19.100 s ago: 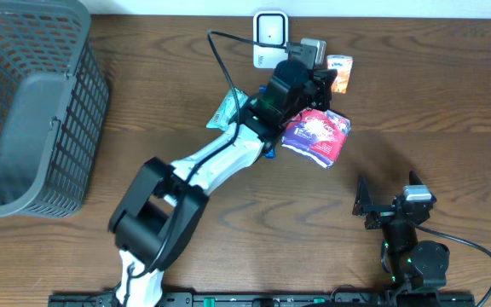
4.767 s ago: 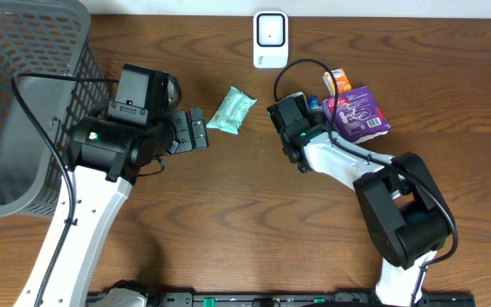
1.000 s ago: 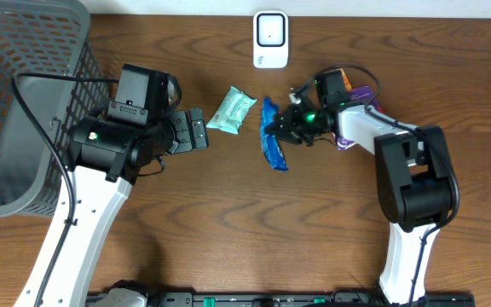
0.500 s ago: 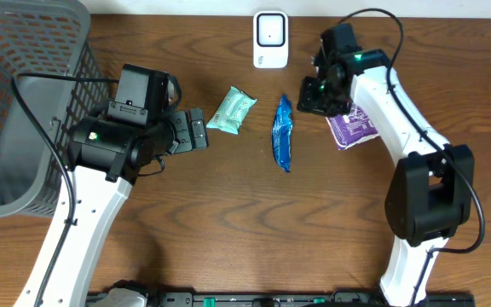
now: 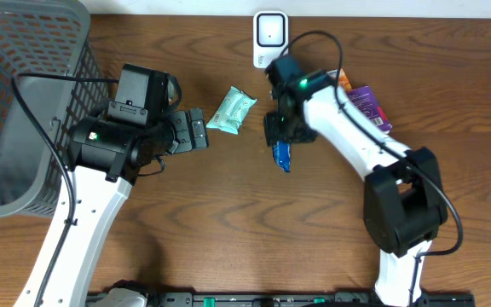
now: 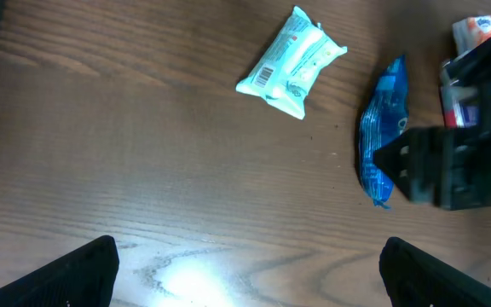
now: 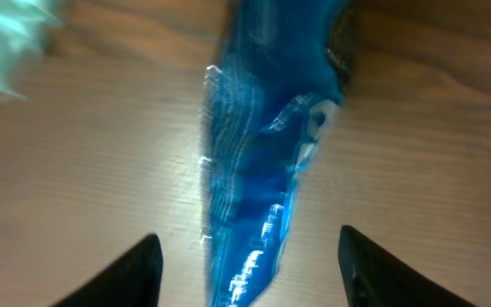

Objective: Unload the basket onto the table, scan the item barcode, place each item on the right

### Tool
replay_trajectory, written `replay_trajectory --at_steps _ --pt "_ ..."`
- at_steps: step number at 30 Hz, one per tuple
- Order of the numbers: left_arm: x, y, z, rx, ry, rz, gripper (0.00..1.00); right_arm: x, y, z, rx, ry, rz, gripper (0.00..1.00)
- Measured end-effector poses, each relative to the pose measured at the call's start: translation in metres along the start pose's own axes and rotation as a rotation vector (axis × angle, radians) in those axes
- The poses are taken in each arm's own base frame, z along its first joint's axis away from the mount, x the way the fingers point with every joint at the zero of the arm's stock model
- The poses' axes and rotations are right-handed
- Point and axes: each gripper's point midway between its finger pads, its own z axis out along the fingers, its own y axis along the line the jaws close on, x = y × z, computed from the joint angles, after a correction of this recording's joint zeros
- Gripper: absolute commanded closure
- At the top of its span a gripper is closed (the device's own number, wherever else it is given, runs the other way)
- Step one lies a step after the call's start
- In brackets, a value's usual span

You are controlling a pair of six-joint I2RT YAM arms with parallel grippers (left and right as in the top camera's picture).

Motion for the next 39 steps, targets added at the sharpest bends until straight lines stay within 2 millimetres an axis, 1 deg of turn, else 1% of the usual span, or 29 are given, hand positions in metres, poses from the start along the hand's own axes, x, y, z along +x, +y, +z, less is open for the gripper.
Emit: replay_trajectory --at_steps 2,3,4,5,6,8,9,13,16,17,20,21,23,26,28,30,32,34,36,39 --pt "0.000 0.000 0.000 0.000 0.000 0.000 0.02 0.005 -0.002 0.014 0.032 -0.014 0.006 0.41" --pt "0.000 0.000 0.000 0.000 0.000 0.000 0.02 0.008 -0.004 0.021 0.043 -0.016 0.012 0.44" --pt "0.000 0.000 0.000 0.000 0.000 0.000 0.02 0.010 -0.004 0.026 0.051 -0.023 0.017 0.50" --pt "0.000 0.000 0.000 0.000 0.000 0.000 0.02 0.011 -0.005 0.031 0.057 -0.030 0.024 0.62" --pt "0.000 0.000 0.000 0.000 0.000 0.000 0.02 0.011 -0.006 0.034 0.061 -0.036 0.026 0.80" --pt "0.000 0.000 0.000 0.000 0.000 0.000 0.02 0.011 -0.006 0.038 0.070 -0.050 0.031 0.97" --pt "0.000 0.000 0.000 0.000 0.000 0.000 0.02 0.012 -0.007 0.039 0.073 -0.053 0.038 0.99" --pt "0.000 0.000 0.000 0.000 0.000 0.000 0.02 0.010 -0.004 0.038 0.050 -0.052 0.061 0.99" --pt "0.000 0.000 0.000 0.000 0.000 0.000 0.02 0.007 0.006 0.035 -0.034 -0.035 0.080 0.99" --pt "0.000 0.000 0.000 0.000 0.000 0.000 0.02 0.005 0.011 0.033 -0.079 -0.028 0.088 0.99" --pt "0.000 0.000 0.000 0.000 0.000 0.000 0.02 -0.014 0.025 0.022 -0.268 -0.035 0.124 0.99" --pt "0.000 0.000 0.000 0.000 0.000 0.000 0.02 -0.019 0.027 0.019 -0.316 -0.036 0.135 0.99" --pt "0.000 0.000 0.000 0.000 0.000 0.000 0.02 -0.032 0.025 0.009 -0.443 -0.039 0.169 0.99" --pt "0.000 0.000 0.000 0.000 0.000 0.000 0.02 -0.052 0.017 -0.003 -0.611 -0.075 0.201 0.99" --pt "0.000 0.000 0.000 0.000 0.000 0.000 0.02 -0.059 0.008 -0.006 -0.712 -0.099 0.219 0.99" --pt "0.000 0.000 0.000 0.000 0.000 0.000 0.02 -0.052 0.001 0.000 -0.791 -0.080 0.255 0.99" --pt "0.000 0.000 0.000 0.000 0.000 0.000 0.02 -0.038 0.001 0.008 -0.826 -0.034 0.291 0.98" --pt "0.000 0.000 0.000 0.000 0.000 0.000 0.02 -0.020 0.002 0.017 -0.844 0.035 0.335 0.90" --pt "0.000 0.000 0.000 0.000 0.000 0.000 0.02 -0.006 0.003 0.021 -0.848 0.097 0.370 0.85" --pt "0.000 0.000 0.000 0.000 0.000 0.000 0.02 0.005 0.002 0.023 -0.836 0.158 0.416 0.81"
